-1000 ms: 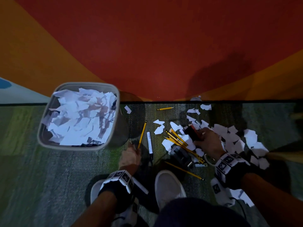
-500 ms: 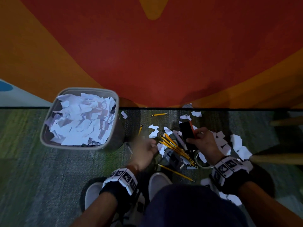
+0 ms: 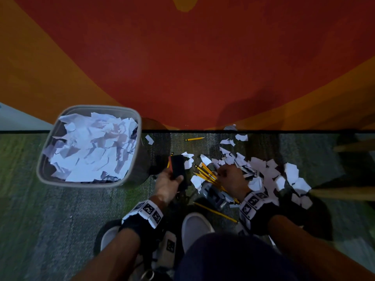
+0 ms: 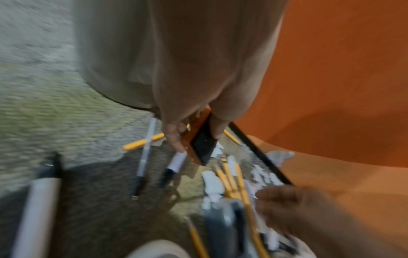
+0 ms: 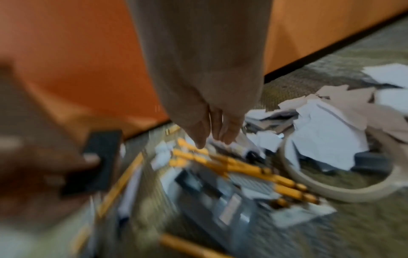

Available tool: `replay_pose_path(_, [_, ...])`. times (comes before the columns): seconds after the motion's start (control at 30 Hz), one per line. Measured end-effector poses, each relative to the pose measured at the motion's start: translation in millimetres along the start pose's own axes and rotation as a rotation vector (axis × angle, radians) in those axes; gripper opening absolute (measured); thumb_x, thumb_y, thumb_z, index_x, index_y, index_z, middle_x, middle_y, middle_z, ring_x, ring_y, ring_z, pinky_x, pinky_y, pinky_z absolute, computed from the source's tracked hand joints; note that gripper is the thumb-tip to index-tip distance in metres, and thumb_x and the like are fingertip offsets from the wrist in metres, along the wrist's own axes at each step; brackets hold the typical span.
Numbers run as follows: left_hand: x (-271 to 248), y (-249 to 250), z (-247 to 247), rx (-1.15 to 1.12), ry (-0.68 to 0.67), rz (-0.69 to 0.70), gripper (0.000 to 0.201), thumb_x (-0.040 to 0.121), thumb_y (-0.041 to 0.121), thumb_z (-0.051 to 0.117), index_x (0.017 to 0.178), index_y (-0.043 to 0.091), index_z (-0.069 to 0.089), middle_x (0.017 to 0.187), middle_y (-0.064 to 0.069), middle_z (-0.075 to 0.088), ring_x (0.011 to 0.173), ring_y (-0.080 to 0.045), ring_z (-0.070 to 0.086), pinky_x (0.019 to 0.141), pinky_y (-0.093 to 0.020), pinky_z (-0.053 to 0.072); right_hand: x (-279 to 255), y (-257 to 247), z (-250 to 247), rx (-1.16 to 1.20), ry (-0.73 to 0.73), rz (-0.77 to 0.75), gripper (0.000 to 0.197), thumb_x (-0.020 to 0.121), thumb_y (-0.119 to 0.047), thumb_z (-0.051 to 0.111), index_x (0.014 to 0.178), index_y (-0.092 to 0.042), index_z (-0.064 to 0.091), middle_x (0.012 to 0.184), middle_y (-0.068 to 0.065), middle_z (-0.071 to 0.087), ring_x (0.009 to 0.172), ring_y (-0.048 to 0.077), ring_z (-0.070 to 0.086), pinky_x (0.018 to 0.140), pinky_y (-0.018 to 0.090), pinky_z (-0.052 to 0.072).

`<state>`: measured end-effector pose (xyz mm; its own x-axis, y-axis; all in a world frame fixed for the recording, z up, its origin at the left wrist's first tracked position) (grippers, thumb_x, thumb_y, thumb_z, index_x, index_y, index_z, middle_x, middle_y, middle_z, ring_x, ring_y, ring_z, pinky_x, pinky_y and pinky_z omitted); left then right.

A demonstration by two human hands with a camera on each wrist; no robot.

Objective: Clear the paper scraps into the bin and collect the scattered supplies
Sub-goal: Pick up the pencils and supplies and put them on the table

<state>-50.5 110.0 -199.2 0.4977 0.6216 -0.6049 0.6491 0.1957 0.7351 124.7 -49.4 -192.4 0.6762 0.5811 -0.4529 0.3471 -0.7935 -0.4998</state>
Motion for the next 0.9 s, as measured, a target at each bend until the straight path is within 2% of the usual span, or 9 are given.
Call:
replay_pose_path(0.07, [9.7, -16.7, -17.5, 0.172, 0.071, -0.017, 0.033, 0.091, 0.012, 0.069, 0.122, 0.004, 0.060, 0.115, -0.013, 0.070, 0.105, -0.028, 0.066, 0.078, -0.023, 0.044, -1.1, -1.4, 13.2, -0.109, -0.044, -0.031, 0.015, 0.086, -0.003, 0.060, 0.071, -0.004, 0.061, 0.067, 0.010, 0.055, 0.071, 0.029, 0.059, 0.060, 0.031, 0.039])
replay_pose_path(0.1, [12.2, -24.3, -24.4, 0.229, 0.103, -0.033, 0.037, 0.090, 0.013, 0.069, 0.124, 0.004, 0.060, 0.118, -0.015, 0.069, 0.109, -0.030, 0.065, 0.081, -0.025, 0.045, -1.6, 0.6, 19.9, -0.150, -0.064, -0.050, 0.006, 0.087, -0.005, 0.060, 0.088, -0.003, 0.066, 0.079, 0.014, 0.061, 0.082, 0.033, 0.062, 0.067, 0.033, 0.044])
replay_pose_path(0.17, [16.6, -38.1, -35.6, 0.281, 0.145, -0.053, 0.042, 0.088, 0.013, 0.072, 0.127, 0.003, 0.061, 0.123, -0.018, 0.067, 0.114, -0.033, 0.063, 0.089, -0.031, 0.046, -3.2, 11.8, 28.8, -0.210, -0.084, -0.010, 0.027, 0.091, -0.014, 0.060, 0.116, -0.004, 0.061, 0.101, 0.019, 0.064, 0.102, 0.038, 0.059, 0.081, 0.040, 0.049])
replay_pose_path(0.33, [22.0, -68.2, -55.3, 0.348, 0.210, -0.105, 0.053, 0.085, 0.009, 0.073, 0.133, -0.002, 0.052, 0.127, -0.025, 0.062, 0.119, -0.039, 0.059, 0.098, -0.037, 0.043, -8.6, 18.0, 33.4, -0.353, -0.092, 0.031, 0.041, 0.095, -0.018, 0.053, 0.133, -0.005, 0.042, 0.122, 0.020, 0.055, 0.118, 0.040, 0.050, 0.092, 0.045, 0.043])
replay_pose_path(0.53, [15.6, -57.1, -58.1, 0.569, 0.279, 0.133, 0.036, 0.076, 0.005, 0.072, 0.111, -0.002, 0.064, 0.109, -0.024, 0.062, 0.103, -0.043, 0.058, 0.095, -0.045, 0.047, 0.5, 33.1, 29.5, -0.096, -0.015, 0.071, 0.029, 0.093, -0.020, 0.060, 0.120, -0.013, 0.061, 0.096, 0.018, 0.068, 0.092, 0.038, 0.064, 0.072, 0.039, 0.049])
replay_pose_path(0.63, [6.9, -35.1, -42.3, 0.481, 0.216, 0.245, 0.014, 0.079, 0.003, 0.071, 0.092, 0.009, 0.067, 0.091, -0.012, 0.070, 0.086, -0.030, 0.066, 0.077, -0.030, 0.049, 0.8, 36.3, 17.7, 0.017, 0.022, 0.063, 0.021, 0.089, -0.014, 0.062, 0.107, -0.015, 0.072, 0.083, 0.015, 0.070, 0.080, 0.034, 0.066, 0.067, 0.036, 0.052])
replay_pose_path(0.73, [9.0, -22.5, -16.4, 0.244, 0.089, 0.214, 0.023, 0.084, 0.002, 0.070, 0.076, 0.023, 0.064, 0.080, 0.000, 0.070, 0.078, -0.021, 0.068, 0.073, -0.021, 0.047, 3.4, 37.4, 10.1, 0.140, 0.032, 0.067, 0.011, 0.078, -0.005, 0.065, 0.081, -0.011, 0.074, 0.072, 0.011, 0.071, 0.071, 0.025, 0.067, 0.065, 0.036, 0.054])
replay_pose_path(0.83, [4.3, -23.5, 22.3, -0.025, -0.140, 0.012, 0.003, 0.090, 0.011, 0.069, 0.092, 0.013, 0.071, 0.079, -0.005, 0.070, 0.072, -0.018, 0.065, 0.068, -0.035, 0.057, 0.2, 21.1, 1.8, 0.267, 0.057, 0.025, 0.024, 0.079, 0.001, 0.069, 0.063, -0.017, 0.069, 0.051, -0.006, 0.061, 0.054, 0.010, 0.053, 0.056, 0.027, 0.042])
replay_pose_path(0.9, [-3.5, -24.6, 47.7, -0.239, -0.252, -0.103, 0.027, 0.090, 0.021, 0.073, 0.112, 0.006, 0.068, 0.093, -0.009, 0.073, 0.084, -0.016, 0.067, 0.066, -0.029, 0.058, -6.1, 2.7, 2.6, 0.438, 0.039, 0.023, 0.039, 0.078, 0.009, 0.069, 0.060, -0.025, 0.068, 0.049, -0.011, 0.060, 0.054, 0.010, 0.053, 0.059, 0.026, 0.043])
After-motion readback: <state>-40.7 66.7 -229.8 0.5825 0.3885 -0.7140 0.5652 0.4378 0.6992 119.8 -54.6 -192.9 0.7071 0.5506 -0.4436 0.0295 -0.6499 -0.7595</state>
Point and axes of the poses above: each hand's wrist, its own x-axis towards the middle knuckle, its own z-axis out of the palm, y = z × x, the point moved 9 cm from there along x, towards the middle knuckle
